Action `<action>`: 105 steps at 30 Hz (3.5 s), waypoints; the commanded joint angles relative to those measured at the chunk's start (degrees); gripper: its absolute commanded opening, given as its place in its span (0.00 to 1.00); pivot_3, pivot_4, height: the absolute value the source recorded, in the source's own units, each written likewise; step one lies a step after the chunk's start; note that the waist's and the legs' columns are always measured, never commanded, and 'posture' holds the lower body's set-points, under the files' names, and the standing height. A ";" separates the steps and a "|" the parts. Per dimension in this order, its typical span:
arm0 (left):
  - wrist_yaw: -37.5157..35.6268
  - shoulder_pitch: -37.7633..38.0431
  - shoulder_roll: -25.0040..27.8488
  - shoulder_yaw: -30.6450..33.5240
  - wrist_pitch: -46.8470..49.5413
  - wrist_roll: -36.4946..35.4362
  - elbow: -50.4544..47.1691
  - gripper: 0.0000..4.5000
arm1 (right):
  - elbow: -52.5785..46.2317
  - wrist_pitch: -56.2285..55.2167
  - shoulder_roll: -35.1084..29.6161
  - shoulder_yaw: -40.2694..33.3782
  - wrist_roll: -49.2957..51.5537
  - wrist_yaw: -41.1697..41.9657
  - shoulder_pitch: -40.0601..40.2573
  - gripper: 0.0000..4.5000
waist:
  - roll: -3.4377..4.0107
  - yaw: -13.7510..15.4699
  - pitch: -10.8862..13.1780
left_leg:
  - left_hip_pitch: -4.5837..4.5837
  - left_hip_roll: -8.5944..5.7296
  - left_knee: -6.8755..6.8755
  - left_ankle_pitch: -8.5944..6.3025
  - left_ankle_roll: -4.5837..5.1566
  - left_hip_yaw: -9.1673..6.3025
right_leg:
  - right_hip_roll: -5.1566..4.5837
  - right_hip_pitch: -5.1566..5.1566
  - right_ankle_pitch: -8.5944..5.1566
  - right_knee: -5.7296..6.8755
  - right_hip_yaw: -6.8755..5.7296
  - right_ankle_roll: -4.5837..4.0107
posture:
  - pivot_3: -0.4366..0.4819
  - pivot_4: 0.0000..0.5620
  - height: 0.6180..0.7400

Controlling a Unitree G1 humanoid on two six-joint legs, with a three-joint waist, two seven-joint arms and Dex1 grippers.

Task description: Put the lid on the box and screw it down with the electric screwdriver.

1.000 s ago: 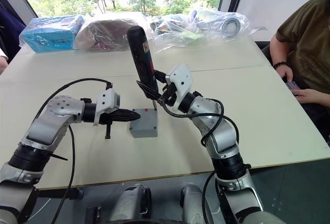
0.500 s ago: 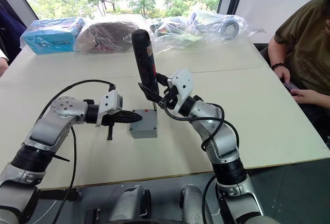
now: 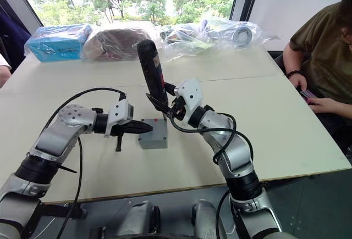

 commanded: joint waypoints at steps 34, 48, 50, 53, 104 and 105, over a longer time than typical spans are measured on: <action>-0.51 -0.47 1.41 2.15 3.83 -2.56 -7.17 0.00 | -9.02 29.89 -2.35 -22.42 23.25 -11.01 -24.76 0.41 | 0.30 0.10 0.35 | -1.31 -0.09 -0.27 0.05 -0.06 -0.03 | -0.46 -1.31 0.15 -0.28 -0.11 0.03 | 0.48 0.27 1.00; 1.19 -4.37 3.51 11.48 10.63 -13.71 -18.23 0.00 | 13.04 69.70 -32.41 -14.81 22.70 -12.44 -34.94 0.41 | 0.57 -0.27 1.30 | -1.93 -0.10 -0.30 0.04 -0.02 0.03 | -0.09 -1.70 0.27 -0.68 -0.13 0.24 | 0.48 0.27 1.00; 1.96 -4.24 3.74 12.14 11.55 -14.55 -19.50 0.00 | 18.11 70.01 -34.76 -10.07 21.78 -10.22 -35.17 0.41 | 0.57 -0.29 1.32 | -2.00 -0.11 -0.31 0.03 0.00 0.02 | 0.06 -1.77 0.34 -0.70 -0.11 0.37 | 0.48 0.27 1.00; 3.09 -3.81 3.86 12.62 12.65 -15.46 -21.14 0.00 | 26.22 70.29 -34.80 -6.84 19.87 -8.95 -36.51 0.41 | 0.56 -0.32 1.34 | -2.05 -0.09 -0.34 0.03 0.01 0.02 | 0.16 -1.87 0.35 -0.70 -0.09 0.39 | 0.48 0.27 1.00; 6.01 4.18 4.92 2.86 0.44 1.09 -5.42 0.00 | -6.64 35.96 -20.74 9.06 4.98 7.22 -9.02 0.02 | 0.55 0.12 1.48 | -2.06 -0.11 0.56 -0.03 0.10 0.13 | 0.13 -1.44 0.62 -0.64 0.00 0.68 | 0.48 0.27 1.00; 5.84 3.44 4.40 2.35 -0.31 1.59 -4.50 0.00 | -7.07 36.33 -20.24 9.27 5.24 7.29 -9.08 0.02 | 0.55 0.12 1.48 | -2.05 -0.11 0.57 -0.03 0.10 0.13 | 0.15 -1.44 0.62 -0.64 -0.02 0.68 | 0.48 0.27 1.00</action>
